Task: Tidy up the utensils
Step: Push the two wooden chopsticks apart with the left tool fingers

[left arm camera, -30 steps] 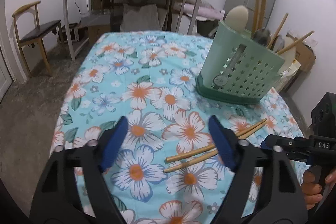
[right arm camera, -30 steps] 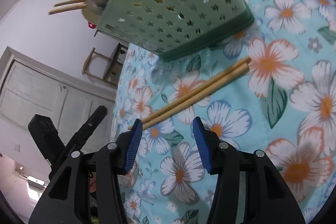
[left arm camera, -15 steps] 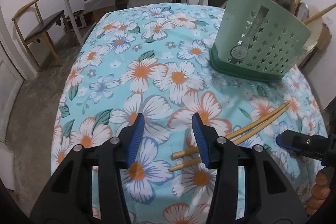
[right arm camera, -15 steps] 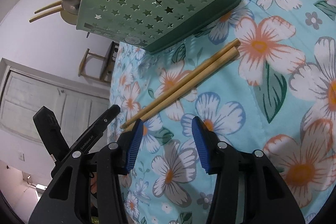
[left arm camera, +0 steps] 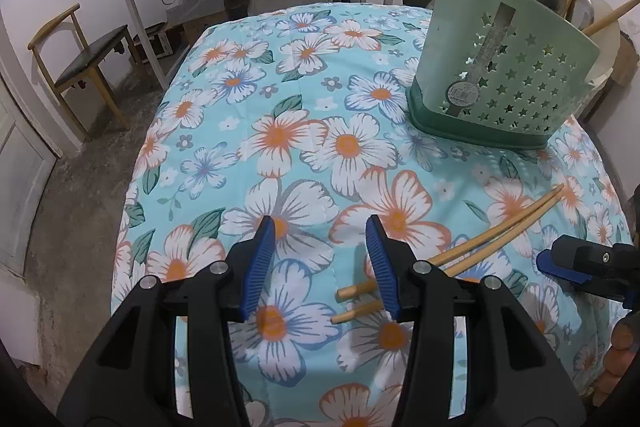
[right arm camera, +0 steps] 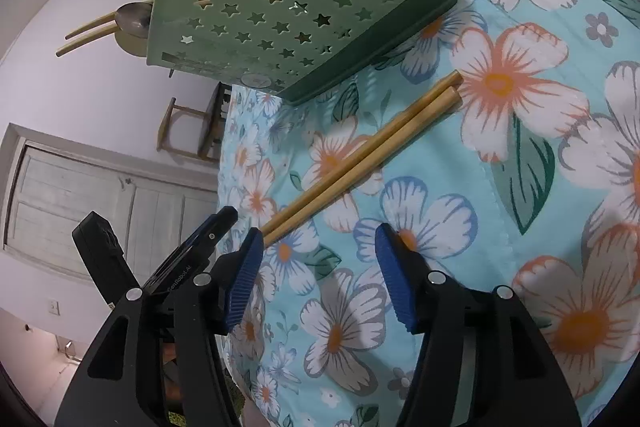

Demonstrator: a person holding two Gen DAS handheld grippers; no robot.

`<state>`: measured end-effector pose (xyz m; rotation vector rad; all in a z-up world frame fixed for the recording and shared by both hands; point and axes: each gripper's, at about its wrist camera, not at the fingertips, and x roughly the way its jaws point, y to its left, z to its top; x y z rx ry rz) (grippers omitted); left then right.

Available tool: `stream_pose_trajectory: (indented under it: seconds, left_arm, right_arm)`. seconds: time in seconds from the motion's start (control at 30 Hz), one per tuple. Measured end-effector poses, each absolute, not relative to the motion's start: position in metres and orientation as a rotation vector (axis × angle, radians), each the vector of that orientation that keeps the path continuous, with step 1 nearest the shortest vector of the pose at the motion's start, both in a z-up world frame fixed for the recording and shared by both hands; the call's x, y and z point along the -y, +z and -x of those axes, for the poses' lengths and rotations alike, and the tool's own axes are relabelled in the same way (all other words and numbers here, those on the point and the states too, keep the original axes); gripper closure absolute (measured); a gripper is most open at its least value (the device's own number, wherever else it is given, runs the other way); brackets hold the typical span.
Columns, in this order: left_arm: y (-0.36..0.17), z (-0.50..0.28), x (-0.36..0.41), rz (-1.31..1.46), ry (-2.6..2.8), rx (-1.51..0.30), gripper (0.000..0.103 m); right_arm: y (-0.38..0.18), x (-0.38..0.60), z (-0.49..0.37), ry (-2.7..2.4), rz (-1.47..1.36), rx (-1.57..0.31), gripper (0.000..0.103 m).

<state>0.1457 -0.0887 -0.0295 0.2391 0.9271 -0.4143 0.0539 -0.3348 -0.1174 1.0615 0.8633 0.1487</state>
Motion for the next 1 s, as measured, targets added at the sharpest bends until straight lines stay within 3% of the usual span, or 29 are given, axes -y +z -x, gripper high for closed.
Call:
stream_pose_trajectory:
  seconds: [0.43, 0.7, 1.0]
  left_arm:
    - [-0.033, -0.151, 0.089, -0.240, -0.422, -0.938, 0.058]
    - [-0.049, -0.157, 0.081, -0.188, -0.480, -1.025, 0.077]
    - [-0.050, -0.124, 0.075, -0.083, -0.663, -1.126, 0.080]
  right_arm:
    - [-0.119, 0.334, -0.056, 0.149, -1.064, -0.863, 0.046]
    - [-0.119, 0.332, -0.058, 0.151, -1.069, -0.858, 0.046]
    - [-0.120, 0.334, -0.054, 0.147, -1.075, -0.856, 0.046]
